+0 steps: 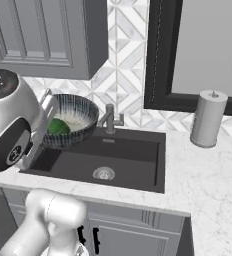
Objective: Pick the broccoli from the sink and place it in the bowl. Then pick the bowl and place it in the microwave. Then close the microwave door and press the start button.
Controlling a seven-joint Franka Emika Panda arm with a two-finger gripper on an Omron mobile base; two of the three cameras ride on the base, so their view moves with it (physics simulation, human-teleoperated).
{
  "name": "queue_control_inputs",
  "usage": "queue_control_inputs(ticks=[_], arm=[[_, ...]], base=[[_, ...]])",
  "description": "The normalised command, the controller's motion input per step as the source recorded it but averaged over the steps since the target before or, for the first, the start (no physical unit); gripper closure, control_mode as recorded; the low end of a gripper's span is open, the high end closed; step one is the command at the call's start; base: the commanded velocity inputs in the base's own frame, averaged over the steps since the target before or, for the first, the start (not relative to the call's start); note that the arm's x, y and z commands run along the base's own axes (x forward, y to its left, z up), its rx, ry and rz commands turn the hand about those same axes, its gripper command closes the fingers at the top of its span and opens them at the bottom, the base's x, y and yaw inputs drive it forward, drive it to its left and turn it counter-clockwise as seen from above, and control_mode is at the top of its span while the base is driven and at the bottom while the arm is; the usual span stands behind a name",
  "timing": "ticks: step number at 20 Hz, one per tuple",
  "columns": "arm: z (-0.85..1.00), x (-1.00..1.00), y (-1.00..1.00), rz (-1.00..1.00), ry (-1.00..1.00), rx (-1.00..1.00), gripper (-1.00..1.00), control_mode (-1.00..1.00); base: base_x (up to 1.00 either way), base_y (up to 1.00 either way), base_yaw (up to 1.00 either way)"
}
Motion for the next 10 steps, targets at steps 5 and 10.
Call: queue_control_inputs(ticks=[5, 10], arm=[[0.00, 0.00, 0.00, 0.00, 0.00, 0.00, 1.00, 1.00], [0.00, 0.00, 0.00, 0.00, 0.00, 0.00, 1.00, 1.00]], base=[[-0.66, 0.81, 0.12], [-0.99, 0.97, 0.17]])
